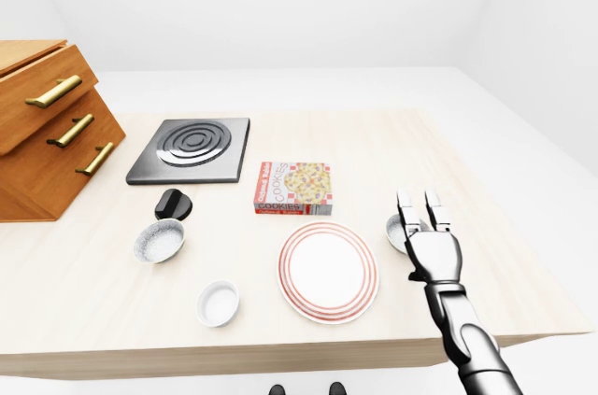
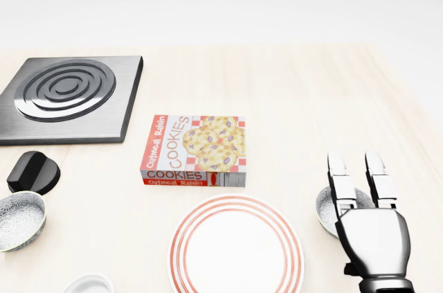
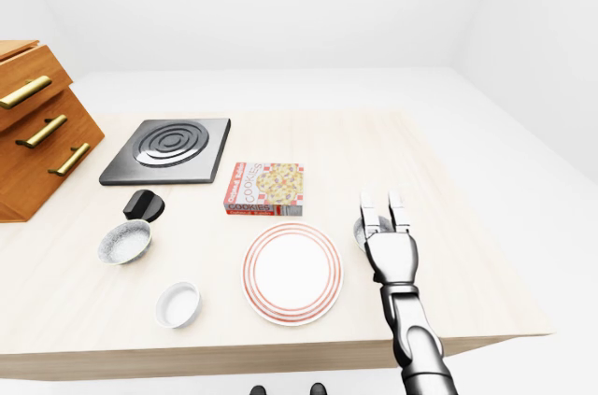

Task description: Pick the akita bowl next to the plate and place it on the plate.

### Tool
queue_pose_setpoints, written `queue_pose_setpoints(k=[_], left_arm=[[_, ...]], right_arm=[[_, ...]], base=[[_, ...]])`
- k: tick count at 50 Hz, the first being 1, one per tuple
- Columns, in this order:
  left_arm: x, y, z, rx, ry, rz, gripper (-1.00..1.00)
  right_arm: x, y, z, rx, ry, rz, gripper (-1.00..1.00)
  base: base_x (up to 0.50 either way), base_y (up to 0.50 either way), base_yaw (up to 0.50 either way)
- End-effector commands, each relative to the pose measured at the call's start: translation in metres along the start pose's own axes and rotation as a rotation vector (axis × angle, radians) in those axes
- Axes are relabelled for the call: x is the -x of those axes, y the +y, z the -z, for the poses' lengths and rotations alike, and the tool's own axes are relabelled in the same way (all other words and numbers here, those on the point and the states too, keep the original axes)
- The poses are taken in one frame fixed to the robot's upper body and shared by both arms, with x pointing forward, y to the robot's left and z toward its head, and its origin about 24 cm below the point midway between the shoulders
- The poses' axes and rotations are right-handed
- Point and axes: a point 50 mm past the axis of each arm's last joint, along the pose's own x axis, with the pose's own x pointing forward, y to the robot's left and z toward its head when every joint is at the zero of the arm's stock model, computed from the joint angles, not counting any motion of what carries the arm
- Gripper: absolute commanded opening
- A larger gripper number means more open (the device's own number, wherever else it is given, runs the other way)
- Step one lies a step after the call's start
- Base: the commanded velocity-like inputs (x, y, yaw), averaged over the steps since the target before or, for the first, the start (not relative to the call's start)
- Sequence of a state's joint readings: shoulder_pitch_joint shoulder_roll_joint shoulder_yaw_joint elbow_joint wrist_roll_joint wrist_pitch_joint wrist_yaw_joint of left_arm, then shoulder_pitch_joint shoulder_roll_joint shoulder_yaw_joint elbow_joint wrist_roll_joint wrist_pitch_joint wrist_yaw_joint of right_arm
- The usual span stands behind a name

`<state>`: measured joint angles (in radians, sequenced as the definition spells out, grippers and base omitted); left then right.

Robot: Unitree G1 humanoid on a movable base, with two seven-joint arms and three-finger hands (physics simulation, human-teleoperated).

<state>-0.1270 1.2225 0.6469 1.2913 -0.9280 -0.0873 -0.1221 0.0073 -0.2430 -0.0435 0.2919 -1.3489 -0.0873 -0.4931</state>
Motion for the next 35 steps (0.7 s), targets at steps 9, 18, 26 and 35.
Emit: queue_pose_setpoints(k=[9,18,26,35], left_arm=[[0.000,0.000,0.000,0.000,0.001,0.000,1.00],[0.000,0.000,0.000,0.000,-0.001,0.001,1.00],[0.000,0.000,0.001,0.000,0.002,0.000,1.00],[0.000,0.000,0.003,0.002,0.007,0.001,1.00]], right_arm=[[-0.007,0.016,-0.001,0.032,-0.029,-0.055,1.00],[-0.012,0.019,0.002,0.028,-0.022,-0.069,1.00],[-0.015,0.023,0.005,0.029,-0.014,-0.095,1.00],[-0.015,0.033,0.005,0.035,-0.018,-0.149,1.00]], base=[[0.00,0.00,0.00],[0.00,0.00,0.00],[0.00,0.00,0.00],[0.00,0.00,0.00]])
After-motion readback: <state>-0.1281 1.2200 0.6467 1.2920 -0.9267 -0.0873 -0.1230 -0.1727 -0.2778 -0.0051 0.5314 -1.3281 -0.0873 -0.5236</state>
